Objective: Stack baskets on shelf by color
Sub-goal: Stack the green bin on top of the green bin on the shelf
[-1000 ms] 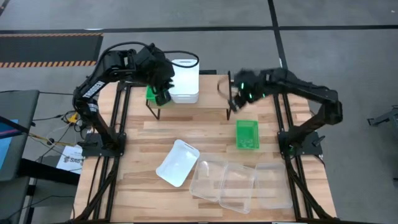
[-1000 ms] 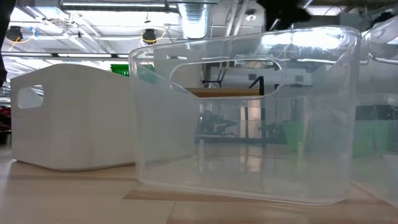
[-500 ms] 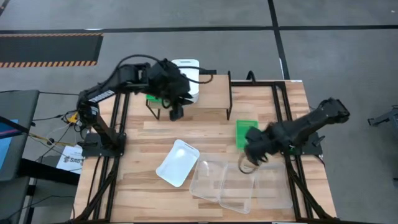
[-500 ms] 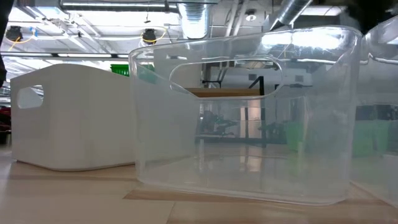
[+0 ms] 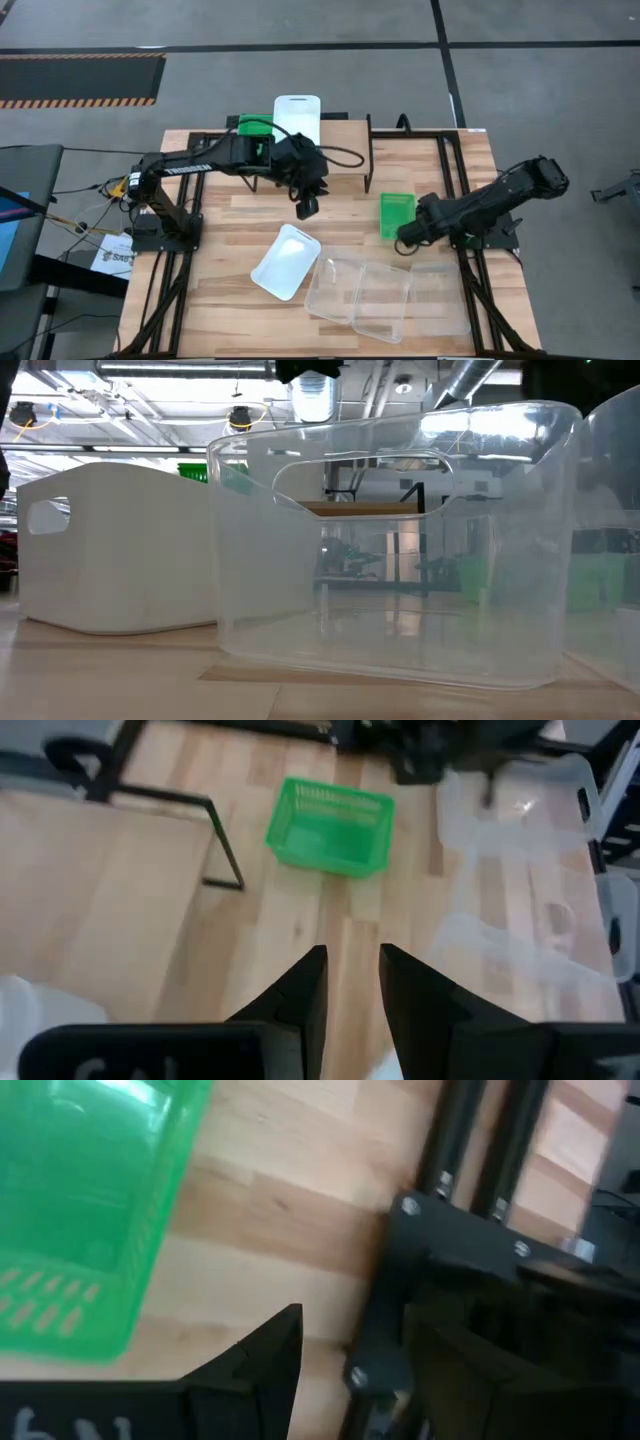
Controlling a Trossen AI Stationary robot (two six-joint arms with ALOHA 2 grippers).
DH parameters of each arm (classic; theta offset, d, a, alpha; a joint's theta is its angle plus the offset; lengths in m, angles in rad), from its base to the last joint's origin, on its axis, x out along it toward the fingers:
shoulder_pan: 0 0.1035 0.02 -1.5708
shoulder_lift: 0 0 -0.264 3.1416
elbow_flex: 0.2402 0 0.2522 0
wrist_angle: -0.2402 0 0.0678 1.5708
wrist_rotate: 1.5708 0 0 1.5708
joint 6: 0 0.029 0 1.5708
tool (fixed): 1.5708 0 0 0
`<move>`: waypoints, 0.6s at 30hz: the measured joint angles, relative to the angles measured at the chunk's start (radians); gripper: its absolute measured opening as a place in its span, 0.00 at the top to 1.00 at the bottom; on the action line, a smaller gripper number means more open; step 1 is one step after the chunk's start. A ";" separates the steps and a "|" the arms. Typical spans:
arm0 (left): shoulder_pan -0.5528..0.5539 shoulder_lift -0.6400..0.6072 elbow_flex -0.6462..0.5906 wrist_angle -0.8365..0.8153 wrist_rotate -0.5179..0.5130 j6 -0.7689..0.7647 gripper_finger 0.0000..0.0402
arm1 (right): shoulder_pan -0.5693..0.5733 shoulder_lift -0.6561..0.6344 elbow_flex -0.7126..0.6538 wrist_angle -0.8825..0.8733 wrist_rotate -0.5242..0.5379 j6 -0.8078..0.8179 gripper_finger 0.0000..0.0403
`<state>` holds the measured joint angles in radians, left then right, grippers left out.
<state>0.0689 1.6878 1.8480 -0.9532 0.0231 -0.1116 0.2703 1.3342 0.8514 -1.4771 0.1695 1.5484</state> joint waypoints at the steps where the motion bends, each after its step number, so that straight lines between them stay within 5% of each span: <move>1: -0.005 0.000 -0.002 0.002 0.000 -0.011 0.80 | -0.028 0.000 -0.017 0.033 0.008 -0.031 0.50; 8: -0.039 0.000 -0.003 0.002 -0.005 -0.056 0.80 | -0.162 0.000 -0.057 0.409 0.025 -0.332 0.50; 13: -0.057 0.000 -0.003 -0.006 -0.041 -0.068 0.80 | -0.172 0.000 -0.031 0.764 -0.083 -0.552 0.50; 18: -0.072 -0.003 -0.020 0.013 -0.181 -0.055 0.80 | -0.158 -0.001 0.046 0.766 -0.114 -0.559 0.50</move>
<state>-0.0031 1.6851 1.8284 -0.9407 -0.1581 -0.1665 0.1128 1.3333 0.8977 -0.7113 0.0559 0.9896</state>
